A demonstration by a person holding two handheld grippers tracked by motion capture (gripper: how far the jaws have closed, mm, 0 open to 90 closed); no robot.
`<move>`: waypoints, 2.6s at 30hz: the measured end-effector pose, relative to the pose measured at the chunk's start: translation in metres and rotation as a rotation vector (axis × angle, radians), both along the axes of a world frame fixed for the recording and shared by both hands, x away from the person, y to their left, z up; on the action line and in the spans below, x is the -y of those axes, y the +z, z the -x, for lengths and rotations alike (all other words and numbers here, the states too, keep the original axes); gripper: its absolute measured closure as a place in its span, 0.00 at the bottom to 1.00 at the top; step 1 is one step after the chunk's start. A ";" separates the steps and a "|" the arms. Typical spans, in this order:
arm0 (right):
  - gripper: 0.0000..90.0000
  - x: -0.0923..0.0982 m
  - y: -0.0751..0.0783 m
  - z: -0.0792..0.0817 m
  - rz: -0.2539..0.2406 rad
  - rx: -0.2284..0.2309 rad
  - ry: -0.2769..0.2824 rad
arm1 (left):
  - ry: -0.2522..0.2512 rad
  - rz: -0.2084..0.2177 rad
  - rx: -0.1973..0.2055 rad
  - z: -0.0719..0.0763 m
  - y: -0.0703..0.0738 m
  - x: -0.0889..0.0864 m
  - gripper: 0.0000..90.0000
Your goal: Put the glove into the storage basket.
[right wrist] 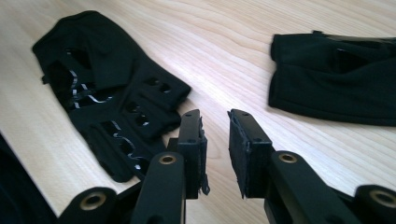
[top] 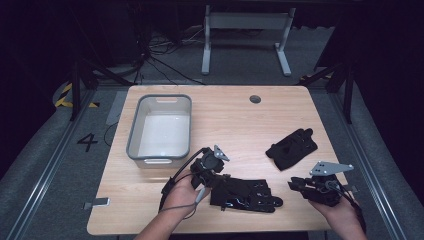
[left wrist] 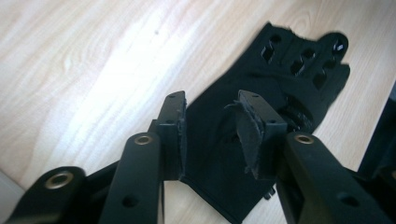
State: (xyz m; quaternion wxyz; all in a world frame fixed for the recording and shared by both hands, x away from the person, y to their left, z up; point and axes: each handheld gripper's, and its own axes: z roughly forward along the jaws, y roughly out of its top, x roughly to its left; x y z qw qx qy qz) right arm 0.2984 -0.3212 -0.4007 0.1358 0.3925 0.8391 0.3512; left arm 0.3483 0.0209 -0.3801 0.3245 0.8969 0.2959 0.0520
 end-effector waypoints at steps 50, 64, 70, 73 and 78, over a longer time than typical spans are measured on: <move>0.83 0.023 0.022 -0.151 0.104 -0.090 -0.164 | 0.024 0.004 -0.029 -0.005 -0.002 -0.022 0.64; 0.75 0.057 0.003 -0.185 0.151 -0.119 -0.241 | 0.051 -0.009 -0.034 0.003 -0.007 -0.033 0.62; 0.72 0.059 -0.007 -0.193 0.146 -0.150 -0.253 | 0.067 -0.008 -0.039 0.005 -0.009 -0.038 0.62; 0.70 0.054 -0.007 -0.194 0.145 -0.143 -0.228 | 0.072 -0.008 -0.041 0.006 -0.010 -0.039 0.62; 0.65 0.043 -0.009 -0.198 0.147 -0.139 -0.199 | 0.073 -0.012 -0.046 0.007 -0.011 -0.039 0.62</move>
